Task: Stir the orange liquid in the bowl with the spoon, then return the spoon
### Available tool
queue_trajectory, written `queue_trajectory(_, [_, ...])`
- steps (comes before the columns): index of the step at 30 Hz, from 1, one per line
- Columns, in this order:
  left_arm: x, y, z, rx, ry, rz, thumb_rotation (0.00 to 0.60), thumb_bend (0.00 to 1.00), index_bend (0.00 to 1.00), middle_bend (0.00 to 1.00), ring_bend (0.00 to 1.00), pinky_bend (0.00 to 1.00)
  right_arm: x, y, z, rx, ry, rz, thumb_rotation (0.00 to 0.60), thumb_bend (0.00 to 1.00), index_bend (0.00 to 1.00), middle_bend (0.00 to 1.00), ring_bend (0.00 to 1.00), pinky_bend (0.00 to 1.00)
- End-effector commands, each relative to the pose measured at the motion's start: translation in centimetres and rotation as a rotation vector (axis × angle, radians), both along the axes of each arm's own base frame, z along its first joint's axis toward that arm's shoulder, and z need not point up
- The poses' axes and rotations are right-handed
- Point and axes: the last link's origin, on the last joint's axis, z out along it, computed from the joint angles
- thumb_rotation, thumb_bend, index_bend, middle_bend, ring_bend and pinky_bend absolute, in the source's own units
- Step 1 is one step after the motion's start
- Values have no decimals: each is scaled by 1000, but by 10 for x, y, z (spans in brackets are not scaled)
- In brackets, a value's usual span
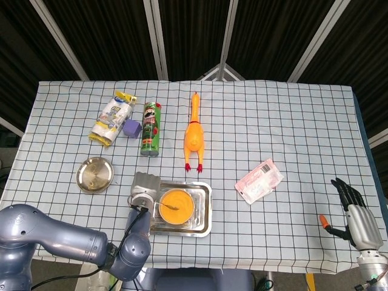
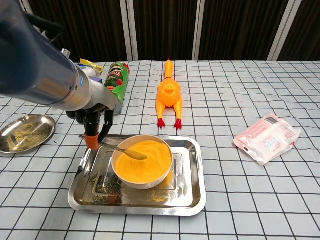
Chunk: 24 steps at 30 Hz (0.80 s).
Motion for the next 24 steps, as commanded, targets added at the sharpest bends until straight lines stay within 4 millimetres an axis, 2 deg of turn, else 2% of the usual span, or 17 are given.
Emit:
queue_trajectory(1, [-5, 1, 3, -6, 40, -7, 600, 749, 861, 1000, 1000, 1000, 0, 0, 0, 2, 0, 1, 600, 405, 0, 0, 0, 0])
queue_trajectory(8, [0, 1, 5, 23, -31, -15, 600, 749, 862, 1000, 1000, 1000, 0, 0, -1, 4, 1, -2, 600, 405, 0, 0, 0, 0])
queue_trajectory(11, [-5, -2, 7, -10, 54, -48, 600, 749, 862, 1000, 1000, 1000, 0, 0, -1, 6, 1, -3, 600, 404, 0, 0, 0, 0])
queue_trajectory(14, [-4, -2, 6, 10, 33, -45, 600, 749, 861, 1000, 1000, 1000, 0, 0, -1, 3, 5, -3, 600, 404, 0, 0, 0, 0])
queue_trajectory(17, [-8, -1, 8, 6, 92, -64, 600, 749, 861, 1000, 1000, 1000, 0, 0, -1, 6, 3, -5, 600, 404, 0, 0, 0, 0])
queue_trajectory(20, [-6, 0, 10, 40, 32, -63, 600, 749, 861, 1000, 1000, 1000, 0, 0, -1, 6, 4, -4, 600, 404, 0, 0, 0, 0])
queue_trajectory(24, [-7, 8, 24, 119, -44, -102, 600, 747, 860, 1000, 1000, 1000, -1, 0, -1, 5, 3, -7, 600, 405, 0, 0, 0, 0])
